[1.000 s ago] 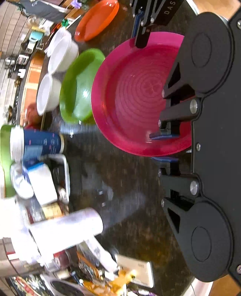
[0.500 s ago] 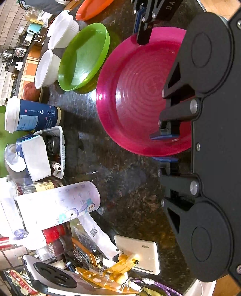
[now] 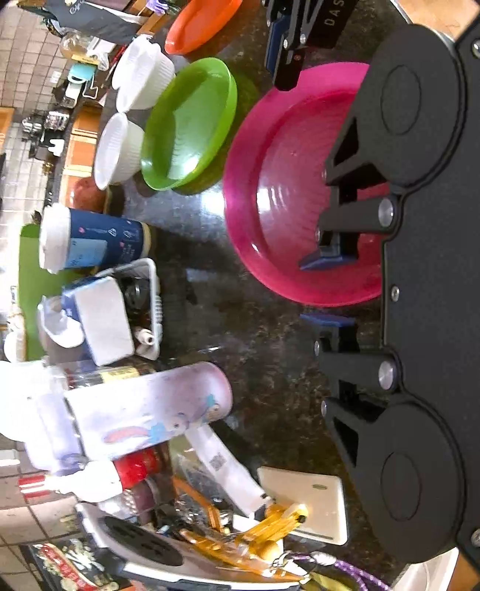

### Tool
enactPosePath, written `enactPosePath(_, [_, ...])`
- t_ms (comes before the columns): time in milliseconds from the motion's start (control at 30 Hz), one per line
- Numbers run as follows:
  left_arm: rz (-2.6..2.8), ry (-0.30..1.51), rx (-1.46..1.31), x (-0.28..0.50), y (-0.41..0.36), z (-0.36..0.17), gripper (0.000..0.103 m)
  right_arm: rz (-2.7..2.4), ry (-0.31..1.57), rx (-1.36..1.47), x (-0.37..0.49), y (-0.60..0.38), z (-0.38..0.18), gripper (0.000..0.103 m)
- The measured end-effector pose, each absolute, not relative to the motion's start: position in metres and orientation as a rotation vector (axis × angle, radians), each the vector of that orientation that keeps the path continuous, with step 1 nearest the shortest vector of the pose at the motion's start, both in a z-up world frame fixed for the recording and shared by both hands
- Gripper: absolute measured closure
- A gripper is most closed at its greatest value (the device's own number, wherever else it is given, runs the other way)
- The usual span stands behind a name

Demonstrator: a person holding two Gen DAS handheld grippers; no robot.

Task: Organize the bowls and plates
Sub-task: 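Carry the magenta plate with the left tool toward the water bottle and set it down, then open the left tool and move it toward the orange plate, then close the left tool on the orange plate's rim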

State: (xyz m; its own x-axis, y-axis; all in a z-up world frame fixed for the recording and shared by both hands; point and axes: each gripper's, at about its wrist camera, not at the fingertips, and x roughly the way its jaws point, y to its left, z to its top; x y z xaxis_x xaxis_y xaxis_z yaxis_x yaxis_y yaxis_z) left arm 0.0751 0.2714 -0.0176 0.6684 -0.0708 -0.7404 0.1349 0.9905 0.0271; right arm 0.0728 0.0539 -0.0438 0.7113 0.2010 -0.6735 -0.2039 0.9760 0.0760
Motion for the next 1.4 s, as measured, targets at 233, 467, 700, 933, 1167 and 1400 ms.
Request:
enactPosePath(233, [-0.202, 0.774, 0.076, 0.076, 0.253, -0.004, 0.053, 0.141, 0.699, 0.055, 0.064, 0.033, -0.033, 0.077])
enactPosePath(467, [-0.274, 0.745, 0.068, 0.075, 0.209, 0.007, 0.053, 0.056, 0.660, 0.084, 0.052, -0.010, -0.025, 0.076])
enactPosePath(700, [-0.327, 0.746, 0.086, 0.072, 0.137, 0.009, 0.053, 0.002, 0.629, 0.104, 0.044, -0.080, -0.019, 0.076])
enactPosePath(933, [-0.321, 0.740, 0.080, 0.079, 0.060, 0.010, 0.053, -0.010, 0.606, 0.077, 0.052, -0.164, -0.013, 0.076])
enactPosePath(1167, [-0.266, 0.757, 0.052, 0.099, 0.002, 0.001, 0.053, 0.002, 0.610, 0.060, 0.081, -0.238, -0.017, 0.076])
enactPosePath(1400, [-0.189, 0.801, 0.030, 0.118, -0.032, -0.009, 0.053, 0.041, 0.638, 0.042, 0.123, -0.274, -0.030, 0.076])
